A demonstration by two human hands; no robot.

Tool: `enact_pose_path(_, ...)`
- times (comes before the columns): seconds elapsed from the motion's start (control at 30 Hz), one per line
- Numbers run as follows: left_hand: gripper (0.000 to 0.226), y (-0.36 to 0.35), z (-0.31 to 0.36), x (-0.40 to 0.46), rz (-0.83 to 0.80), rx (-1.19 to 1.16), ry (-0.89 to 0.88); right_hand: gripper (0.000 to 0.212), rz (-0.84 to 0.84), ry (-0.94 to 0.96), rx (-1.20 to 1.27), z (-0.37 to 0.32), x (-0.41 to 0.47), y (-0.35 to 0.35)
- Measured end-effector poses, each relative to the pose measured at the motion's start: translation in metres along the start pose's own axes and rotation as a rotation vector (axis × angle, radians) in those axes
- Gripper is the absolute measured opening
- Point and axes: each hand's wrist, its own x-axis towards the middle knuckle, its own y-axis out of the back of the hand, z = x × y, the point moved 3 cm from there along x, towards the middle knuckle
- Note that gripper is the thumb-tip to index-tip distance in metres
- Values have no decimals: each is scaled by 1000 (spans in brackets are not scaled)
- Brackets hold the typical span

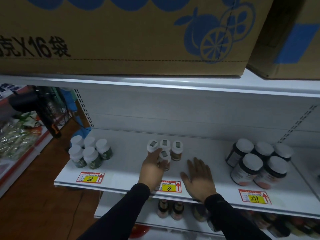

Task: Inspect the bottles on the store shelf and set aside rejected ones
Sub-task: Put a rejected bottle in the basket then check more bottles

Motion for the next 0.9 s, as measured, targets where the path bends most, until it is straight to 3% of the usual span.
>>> enact_pose_path(0.13,35,4,1,-3,-8,28,-27,81,20,6,-12,0,0,0)
enact_pose_path(0.33,27,36,1,10,240,193,-38,81,10,18,-19,1,2,-2)
enact_pose_path(0.53,67,39,-2,47,9,273,162,86,1,34,-9,2,3,-5)
enact_pose_path(0.7,42,32,5,48,-35,316,151,83,-32,51,-9,1,4,-5)
enact_pose_path(0.83,42,40,0,45,0,266,165,91,-51,87,-44,0,3,1)
enact_pose_path(0.9,43,48,-1,43,17,246,171,83,-75,70,-21,0,3,5)
